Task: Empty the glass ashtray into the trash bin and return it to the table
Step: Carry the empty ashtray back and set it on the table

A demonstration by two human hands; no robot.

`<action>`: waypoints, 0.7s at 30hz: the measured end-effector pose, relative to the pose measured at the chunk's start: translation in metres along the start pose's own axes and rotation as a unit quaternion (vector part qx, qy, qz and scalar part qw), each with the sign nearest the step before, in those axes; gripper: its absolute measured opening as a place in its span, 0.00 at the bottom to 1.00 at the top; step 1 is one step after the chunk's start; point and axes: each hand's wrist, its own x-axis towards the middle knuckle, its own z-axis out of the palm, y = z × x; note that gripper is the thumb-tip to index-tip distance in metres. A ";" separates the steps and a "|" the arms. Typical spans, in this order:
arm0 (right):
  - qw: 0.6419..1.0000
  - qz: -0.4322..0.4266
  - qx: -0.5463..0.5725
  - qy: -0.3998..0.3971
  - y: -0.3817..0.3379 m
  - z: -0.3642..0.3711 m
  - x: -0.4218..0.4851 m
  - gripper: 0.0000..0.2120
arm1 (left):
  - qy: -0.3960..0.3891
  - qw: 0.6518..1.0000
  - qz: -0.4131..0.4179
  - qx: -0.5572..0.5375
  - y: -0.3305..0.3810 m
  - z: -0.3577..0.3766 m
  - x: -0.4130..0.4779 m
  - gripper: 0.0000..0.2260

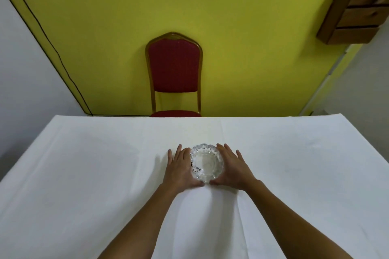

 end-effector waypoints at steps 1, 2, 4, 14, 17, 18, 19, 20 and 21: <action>1.000 0.001 0.002 0.002 0.001 0.000 0.000 0.56 | -0.002 1.000 0.003 0.003 0.000 0.000 0.001 0.54; 1.000 0.001 0.003 0.003 0.002 0.000 -0.001 0.56 | -0.003 1.000 0.005 0.005 0.001 0.000 0.001 0.54; 1.000 -0.001 0.000 0.001 0.004 -0.001 -0.002 0.56 | -0.006 1.000 0.009 0.007 0.002 -0.001 0.001 0.54; 1.000 0.008 0.004 -0.003 0.009 0.000 -0.006 0.57 | -0.020 1.000 0.013 0.010 0.005 0.000 0.002 0.54; 1.000 0.007 0.002 -0.010 0.010 0.000 -0.008 0.57 | -0.024 1.000 0.011 0.011 0.006 0.001 0.001 0.54; 1.000 0.008 0.002 -0.011 0.011 0.001 -0.008 0.57 | -0.025 1.000 0.010 0.012 0.007 0.001 0.001 0.54; 1.000 0.009 0.002 -0.011 0.011 0.001 -0.009 0.57 | -0.026 1.000 0.010 0.012 0.007 0.002 0.000 0.54; 1.000 0.010 0.002 -0.012 0.012 0.001 -0.009 0.57 | -0.027 1.000 0.009 0.013 0.008 0.002 0.000 0.54; 1.000 0.011 0.001 -0.014 0.012 0.001 -0.009 0.57 | -0.030 0.999 0.008 0.013 0.008 0.002 0.000 0.54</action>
